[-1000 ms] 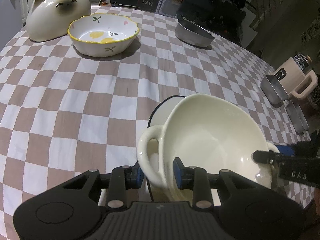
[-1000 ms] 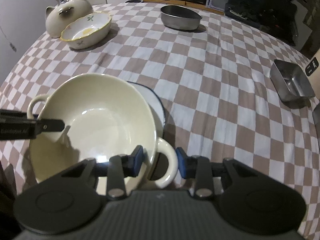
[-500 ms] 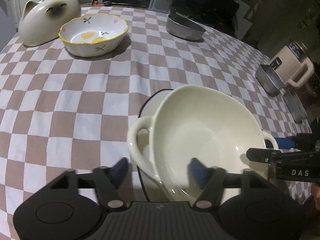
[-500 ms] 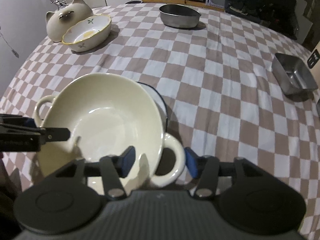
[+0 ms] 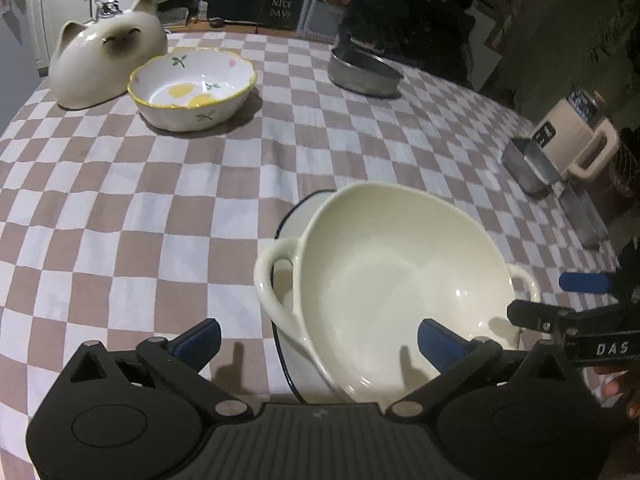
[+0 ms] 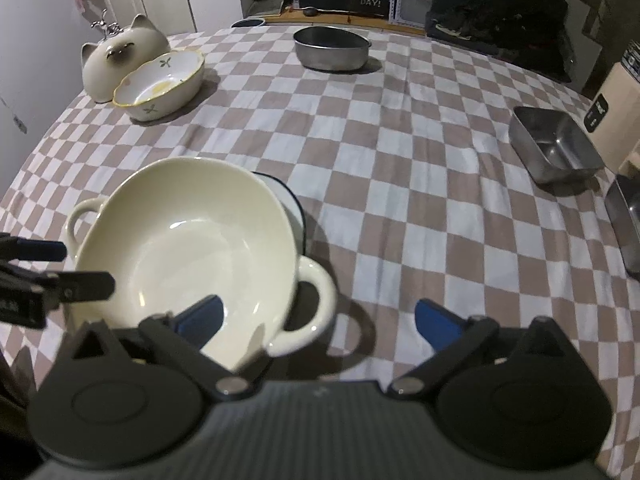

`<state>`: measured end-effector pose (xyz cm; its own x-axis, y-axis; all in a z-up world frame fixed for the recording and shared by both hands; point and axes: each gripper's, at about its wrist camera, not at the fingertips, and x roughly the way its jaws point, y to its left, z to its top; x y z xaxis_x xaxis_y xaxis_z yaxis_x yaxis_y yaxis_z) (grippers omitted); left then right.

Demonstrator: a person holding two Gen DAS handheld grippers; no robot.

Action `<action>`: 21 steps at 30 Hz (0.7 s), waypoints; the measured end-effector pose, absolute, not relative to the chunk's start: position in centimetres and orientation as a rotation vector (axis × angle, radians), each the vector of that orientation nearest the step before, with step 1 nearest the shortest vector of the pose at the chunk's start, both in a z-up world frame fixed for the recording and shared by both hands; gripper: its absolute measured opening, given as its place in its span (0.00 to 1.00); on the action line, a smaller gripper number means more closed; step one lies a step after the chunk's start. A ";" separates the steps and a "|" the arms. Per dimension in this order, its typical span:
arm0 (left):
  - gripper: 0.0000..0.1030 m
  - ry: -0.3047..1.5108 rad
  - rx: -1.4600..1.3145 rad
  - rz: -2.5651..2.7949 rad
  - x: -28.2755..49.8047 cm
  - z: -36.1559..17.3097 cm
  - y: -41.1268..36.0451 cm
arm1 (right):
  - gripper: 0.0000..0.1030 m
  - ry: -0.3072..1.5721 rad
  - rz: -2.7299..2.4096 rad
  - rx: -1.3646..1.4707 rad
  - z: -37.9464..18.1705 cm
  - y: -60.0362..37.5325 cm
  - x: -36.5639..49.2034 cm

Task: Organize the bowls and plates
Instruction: 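Open the left gripper, release the cream bowl and lift away, then move the left tool to the yellow-rimmed lemon bowl and grasp its rim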

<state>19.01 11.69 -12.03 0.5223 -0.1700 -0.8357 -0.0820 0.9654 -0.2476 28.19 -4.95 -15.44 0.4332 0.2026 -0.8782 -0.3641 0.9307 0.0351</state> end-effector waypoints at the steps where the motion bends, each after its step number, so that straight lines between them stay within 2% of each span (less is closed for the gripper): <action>1: 1.00 1.014 -0.269 -0.049 18.9 -11.7 11.7 | 1.00 1.061 0.351 -0.170 -15.4 -5.0 28.1; 12: 1.00 0.852 -0.259 0.002 18.4 -7.9 12.3 | 1.00 0.936 0.328 -0.087 -13.1 -5.5 28.6; 21: 1.00 0.738 -0.261 0.092 21.2 -5.4 15.3 | 1.00 0.823 0.379 -0.023 -10.0 -4.0 33.0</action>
<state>21.24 15.26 -5.42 0.7373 -0.0085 -0.6755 -0.1741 0.9638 -0.2021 33.04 -4.02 -10.03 0.6170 0.3208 -0.7186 -0.3381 0.9326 0.1260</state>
